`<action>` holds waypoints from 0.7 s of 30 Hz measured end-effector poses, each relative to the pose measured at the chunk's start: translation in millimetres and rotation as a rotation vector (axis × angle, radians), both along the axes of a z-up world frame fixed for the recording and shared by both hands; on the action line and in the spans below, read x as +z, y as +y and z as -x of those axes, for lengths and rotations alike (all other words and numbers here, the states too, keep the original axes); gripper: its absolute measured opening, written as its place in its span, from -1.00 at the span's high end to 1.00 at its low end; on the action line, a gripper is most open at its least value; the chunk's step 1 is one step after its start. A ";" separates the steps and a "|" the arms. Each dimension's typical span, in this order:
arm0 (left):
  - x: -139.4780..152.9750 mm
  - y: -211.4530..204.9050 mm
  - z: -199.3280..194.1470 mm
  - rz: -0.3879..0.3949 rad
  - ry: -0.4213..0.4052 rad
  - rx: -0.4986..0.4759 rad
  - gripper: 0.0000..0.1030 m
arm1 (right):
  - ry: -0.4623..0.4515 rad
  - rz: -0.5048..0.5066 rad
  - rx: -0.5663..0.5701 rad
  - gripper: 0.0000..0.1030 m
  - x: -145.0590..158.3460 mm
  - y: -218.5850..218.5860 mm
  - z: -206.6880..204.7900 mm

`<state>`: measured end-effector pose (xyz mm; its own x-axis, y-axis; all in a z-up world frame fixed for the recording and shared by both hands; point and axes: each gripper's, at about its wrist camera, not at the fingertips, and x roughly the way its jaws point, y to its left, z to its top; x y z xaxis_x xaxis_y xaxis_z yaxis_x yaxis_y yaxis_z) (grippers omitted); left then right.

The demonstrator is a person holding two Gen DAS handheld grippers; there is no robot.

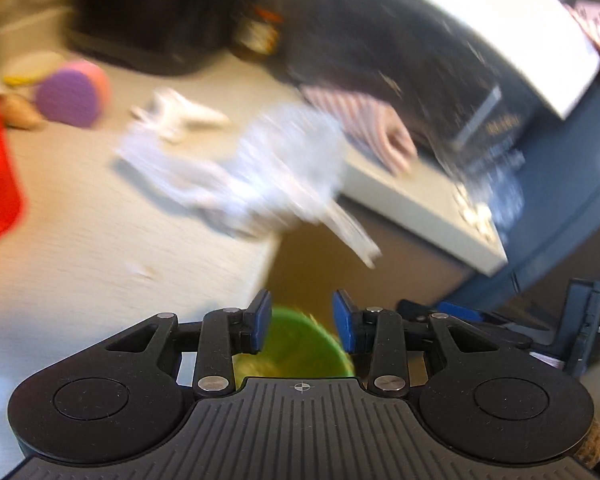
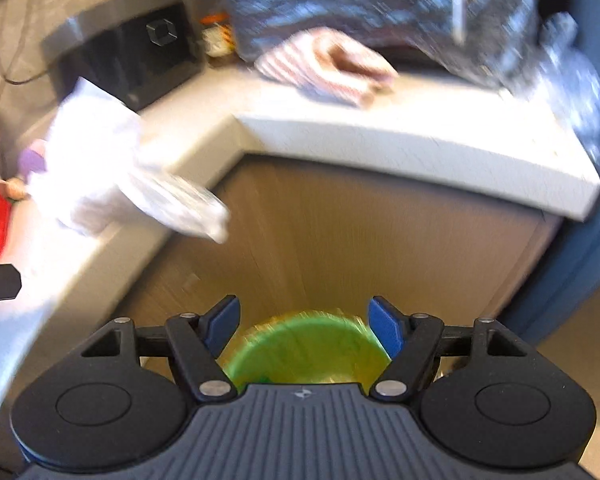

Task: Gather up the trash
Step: 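Move both tools back to the counter toward the plastic bag and white tissue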

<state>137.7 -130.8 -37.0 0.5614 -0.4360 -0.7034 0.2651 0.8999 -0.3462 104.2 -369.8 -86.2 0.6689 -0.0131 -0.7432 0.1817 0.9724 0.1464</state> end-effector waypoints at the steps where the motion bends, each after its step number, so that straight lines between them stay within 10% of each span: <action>1: 5.8 8.3 1.2 -0.006 -0.017 0.032 0.26 | -0.019 0.006 0.022 -0.39 7.2 6.4 -4.7; 10: 32.4 93.0 29.1 -0.012 -0.135 0.331 0.26 | -0.211 0.057 0.319 -0.51 62.6 94.8 -60.3; 21: 27.2 164.3 65.2 -0.080 -0.105 0.711 0.26 | -0.166 0.001 0.408 -0.52 56.1 147.9 -134.5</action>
